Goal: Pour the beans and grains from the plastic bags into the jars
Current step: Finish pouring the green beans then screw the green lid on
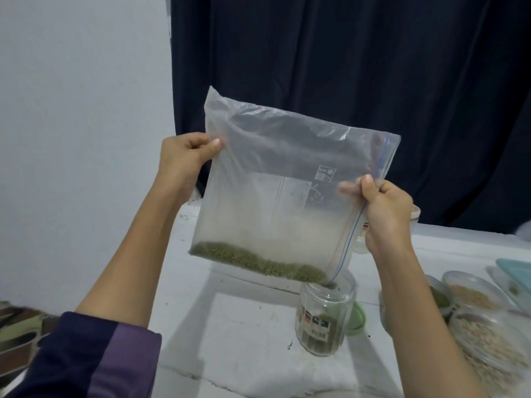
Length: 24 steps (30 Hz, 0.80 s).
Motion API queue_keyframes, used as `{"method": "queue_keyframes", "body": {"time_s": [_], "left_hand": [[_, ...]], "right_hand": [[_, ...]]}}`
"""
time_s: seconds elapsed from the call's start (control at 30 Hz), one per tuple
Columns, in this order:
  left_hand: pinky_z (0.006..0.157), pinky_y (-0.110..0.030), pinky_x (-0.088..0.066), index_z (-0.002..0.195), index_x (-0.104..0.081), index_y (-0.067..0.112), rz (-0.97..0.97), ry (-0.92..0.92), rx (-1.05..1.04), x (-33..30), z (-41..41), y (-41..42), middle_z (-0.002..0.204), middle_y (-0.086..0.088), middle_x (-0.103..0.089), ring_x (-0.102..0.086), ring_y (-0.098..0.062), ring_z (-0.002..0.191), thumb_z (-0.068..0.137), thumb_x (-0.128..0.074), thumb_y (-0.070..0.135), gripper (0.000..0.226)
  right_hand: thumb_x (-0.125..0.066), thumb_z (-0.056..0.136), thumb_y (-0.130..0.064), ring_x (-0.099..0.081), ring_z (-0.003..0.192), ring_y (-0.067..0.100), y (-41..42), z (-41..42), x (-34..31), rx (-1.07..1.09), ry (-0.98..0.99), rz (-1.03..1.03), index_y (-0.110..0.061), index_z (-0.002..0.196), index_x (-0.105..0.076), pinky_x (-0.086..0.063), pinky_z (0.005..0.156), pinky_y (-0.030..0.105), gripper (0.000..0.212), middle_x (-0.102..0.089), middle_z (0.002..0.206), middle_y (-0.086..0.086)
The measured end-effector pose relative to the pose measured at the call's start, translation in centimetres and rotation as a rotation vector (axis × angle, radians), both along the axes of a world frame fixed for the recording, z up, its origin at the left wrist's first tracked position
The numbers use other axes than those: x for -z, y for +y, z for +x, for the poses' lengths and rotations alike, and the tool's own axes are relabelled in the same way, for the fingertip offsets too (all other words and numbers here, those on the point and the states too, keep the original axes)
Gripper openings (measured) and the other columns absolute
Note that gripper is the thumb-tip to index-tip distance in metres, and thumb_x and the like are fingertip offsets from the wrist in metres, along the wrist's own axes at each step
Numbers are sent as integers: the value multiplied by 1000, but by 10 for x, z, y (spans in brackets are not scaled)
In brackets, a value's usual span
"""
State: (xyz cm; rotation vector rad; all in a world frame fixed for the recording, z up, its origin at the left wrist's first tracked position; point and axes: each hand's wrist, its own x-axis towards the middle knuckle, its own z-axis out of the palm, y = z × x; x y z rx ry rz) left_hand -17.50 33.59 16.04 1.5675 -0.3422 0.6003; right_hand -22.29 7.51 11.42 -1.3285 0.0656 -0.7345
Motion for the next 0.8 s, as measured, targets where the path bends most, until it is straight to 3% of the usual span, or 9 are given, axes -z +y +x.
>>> {"method": "queue_keyframes", "body": {"time_s": [0.1, 0.27, 0.4, 0.57, 0.63, 0.73, 0.8], "left_hand": [[63, -21, -47, 73, -60, 15, -38, -17, -3, 3, -1, -9, 75, 5, -60, -56, -7, 66, 94, -57, 12, 21], [69, -27, -34, 76, -43, 16, -80, 4, -62, 5, 6, -25, 76, 1, -44, -39, -14, 73, 99, -39, 16, 23], [54, -20, -29, 67, -28, 20, -96, 3, -113, 1, 3, -43, 66, 6, -31, -29, -6, 59, 96, -32, 12, 30], [55, -24, -28, 66, -27, 20, -52, -66, -184, -3, 3, -51, 65, 7, -30, -28, -7, 58, 101, -30, 21, 35], [54, -19, -29, 66, -27, 20, -28, -86, -235, -2, 3, -53, 65, 7, -31, -29, -5, 57, 103, -29, 24, 37], [52, -16, -31, 66, -29, 20, 5, -119, -285, 2, 5, -56, 64, 7, -33, -30, -5, 56, 104, -28, 29, 39], [53, -17, -31, 66, -29, 19, 2, -126, -300, 3, 5, -57, 64, 7, -33, -30, -5, 56, 104, -29, 28, 39]], "right_hand": [[-49, 100, -13, -68, 68, -1, 1, -2, 0, 19, -21, 12, -11, 75, -56, -50, 78, 15, 26, -71, 63, -7], [-48, 100, -14, -67, 70, -2, 3, -5, -1, 14, -12, -44, -12, 75, -53, -49, 79, 16, 26, -72, 80, 1], [-47, 101, -15, -65, 68, -2, 4, -4, -1, 39, -2, -86, -11, 75, -54, -48, 72, 15, 27, -72, 83, 1], [-48, 100, -15, -66, 73, 7, 3, -4, -2, 67, -2, -100, -12, 71, -52, -49, 70, 15, 30, -73, 84, 3], [-48, 100, -14, -68, 76, 4, 5, -5, -2, 25, 5, -129, -12, 70, -52, -51, 74, 14, 30, -73, 87, 6], [-50, 99, -14, -69, 86, 15, 3, -3, -1, 75, -15, -102, -4, 80, -59, -52, 85, 26, 24, -73, 91, 12], [-48, 100, -13, -70, 84, 13, 4, -4, -2, 26, -11, -124, -7, 78, -56, -51, 84, 22, 24, -74, 87, 8]]}}
